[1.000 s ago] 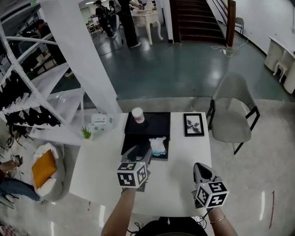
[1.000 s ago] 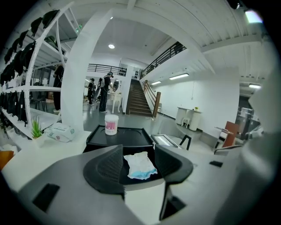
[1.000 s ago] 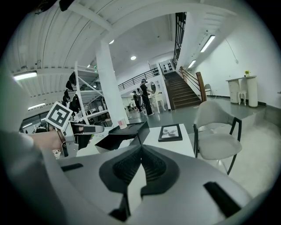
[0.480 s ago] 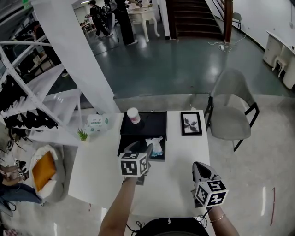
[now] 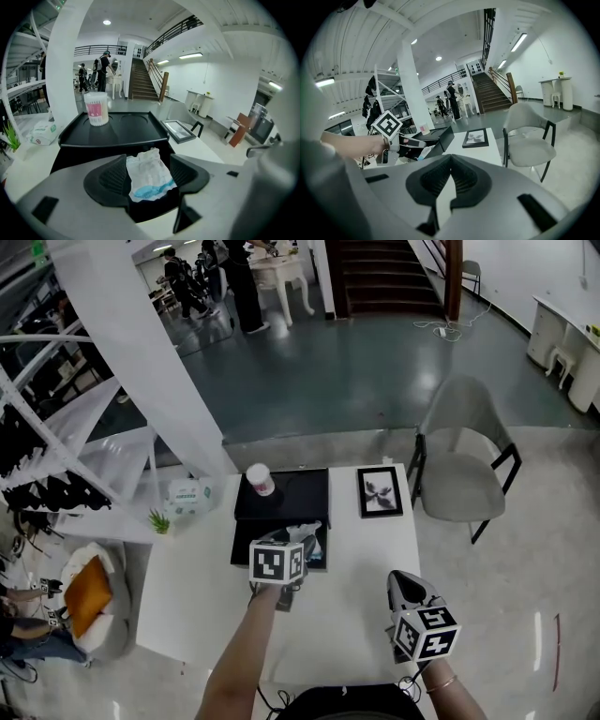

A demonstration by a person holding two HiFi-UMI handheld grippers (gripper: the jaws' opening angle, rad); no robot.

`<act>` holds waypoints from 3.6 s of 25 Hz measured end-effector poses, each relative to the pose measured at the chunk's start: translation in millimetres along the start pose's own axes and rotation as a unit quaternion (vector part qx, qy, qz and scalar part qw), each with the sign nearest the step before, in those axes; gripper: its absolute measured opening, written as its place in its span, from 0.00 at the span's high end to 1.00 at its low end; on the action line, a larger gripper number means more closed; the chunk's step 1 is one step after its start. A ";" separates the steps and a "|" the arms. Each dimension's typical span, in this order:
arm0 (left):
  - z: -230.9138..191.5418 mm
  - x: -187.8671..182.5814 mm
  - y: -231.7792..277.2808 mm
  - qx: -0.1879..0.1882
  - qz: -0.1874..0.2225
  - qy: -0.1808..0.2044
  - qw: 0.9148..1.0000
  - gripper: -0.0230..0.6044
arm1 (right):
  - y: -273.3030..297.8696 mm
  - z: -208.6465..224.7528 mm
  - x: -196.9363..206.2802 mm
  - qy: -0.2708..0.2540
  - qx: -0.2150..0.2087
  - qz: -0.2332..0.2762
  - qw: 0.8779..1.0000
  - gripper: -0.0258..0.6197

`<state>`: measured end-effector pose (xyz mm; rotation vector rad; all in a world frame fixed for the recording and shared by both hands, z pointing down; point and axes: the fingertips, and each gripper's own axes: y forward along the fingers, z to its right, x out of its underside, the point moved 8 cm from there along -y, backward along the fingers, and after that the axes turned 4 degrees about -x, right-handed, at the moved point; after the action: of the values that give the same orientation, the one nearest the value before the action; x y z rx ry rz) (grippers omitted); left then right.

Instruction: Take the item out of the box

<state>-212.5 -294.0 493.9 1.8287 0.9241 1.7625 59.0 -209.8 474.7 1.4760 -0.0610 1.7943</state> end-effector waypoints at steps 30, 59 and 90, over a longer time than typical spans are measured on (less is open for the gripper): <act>19.4 -2.3 58.4 -0.022 -0.191 0.143 0.971 0.54 | 6.2 18.8 4.3 0.029 0.009 -0.017 0.999 0.96; 37.3 10.2 35.1 -0.043 -0.187 0.344 0.919 0.80 | 0.3 17.3 15.7 0.035 -0.009 -0.031 0.999 0.96; 50.1 1.9 -64.6 -0.057 0.033 0.227 0.972 0.82 | -7.1 9.4 7.9 0.043 -0.015 -0.025 0.999 0.96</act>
<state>-173.7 -241.7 444.4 1.4242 0.9054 2.2796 70.8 -205.5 481.3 1.3658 -0.0058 1.8067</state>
